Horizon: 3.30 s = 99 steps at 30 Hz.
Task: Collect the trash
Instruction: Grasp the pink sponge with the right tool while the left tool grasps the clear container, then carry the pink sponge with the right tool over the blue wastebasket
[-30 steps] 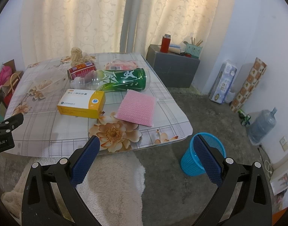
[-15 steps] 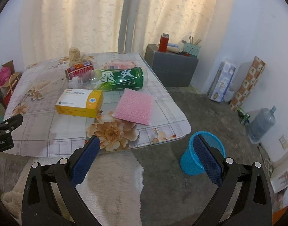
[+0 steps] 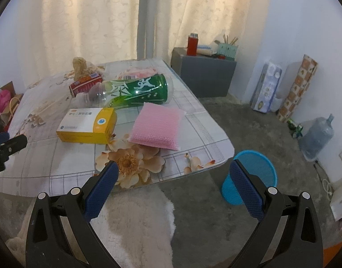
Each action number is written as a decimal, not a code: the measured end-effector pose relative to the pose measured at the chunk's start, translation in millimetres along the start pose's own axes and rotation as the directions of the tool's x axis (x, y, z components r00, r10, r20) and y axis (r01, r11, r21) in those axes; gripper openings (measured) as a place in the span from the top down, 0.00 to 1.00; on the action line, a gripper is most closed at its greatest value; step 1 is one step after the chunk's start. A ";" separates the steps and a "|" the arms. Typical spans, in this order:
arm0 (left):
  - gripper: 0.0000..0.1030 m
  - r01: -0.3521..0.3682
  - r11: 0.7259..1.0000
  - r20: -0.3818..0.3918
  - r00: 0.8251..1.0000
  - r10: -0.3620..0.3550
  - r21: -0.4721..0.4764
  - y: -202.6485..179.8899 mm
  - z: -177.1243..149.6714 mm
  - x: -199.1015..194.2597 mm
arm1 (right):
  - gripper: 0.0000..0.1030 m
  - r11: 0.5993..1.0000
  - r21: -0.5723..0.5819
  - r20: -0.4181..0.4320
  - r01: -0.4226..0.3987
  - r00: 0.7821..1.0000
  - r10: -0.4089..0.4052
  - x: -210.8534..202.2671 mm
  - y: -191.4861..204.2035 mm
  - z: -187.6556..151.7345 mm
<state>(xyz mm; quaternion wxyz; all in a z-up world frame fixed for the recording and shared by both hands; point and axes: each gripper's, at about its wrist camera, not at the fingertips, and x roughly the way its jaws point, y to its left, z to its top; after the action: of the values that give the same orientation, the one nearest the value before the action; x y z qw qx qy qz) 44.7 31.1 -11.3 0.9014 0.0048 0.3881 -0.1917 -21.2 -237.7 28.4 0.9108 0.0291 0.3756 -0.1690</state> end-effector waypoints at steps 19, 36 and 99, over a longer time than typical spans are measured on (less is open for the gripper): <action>0.08 0.136 0.982 0.057 0.988 -0.144 0.131 -8.7 44.3 54.7 | 0.08 0.960 0.181 -0.087 -0.213 0.969 0.231 93.1 -17.9 52.3; 0.56 -0.155 0.916 -0.147 0.983 0.107 -0.371 151.0 91.0 104.5 | 0.08 0.935 0.239 -0.127 -0.261 0.947 0.296 117.1 -15.5 65.0; 0.97 0.109 0.987 0.012 0.994 -0.108 -0.114 85.8 62.4 -24.0 | 0.26 0.943 0.289 -0.083 -0.166 0.977 0.198 50.7 -37.3 26.7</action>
<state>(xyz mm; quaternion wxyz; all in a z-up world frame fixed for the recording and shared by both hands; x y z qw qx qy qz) 103.2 109.0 37.0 0.8896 -0.0686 0.3956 -0.2179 17.9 -292.1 15.1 0.8870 0.2019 0.3933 -0.1336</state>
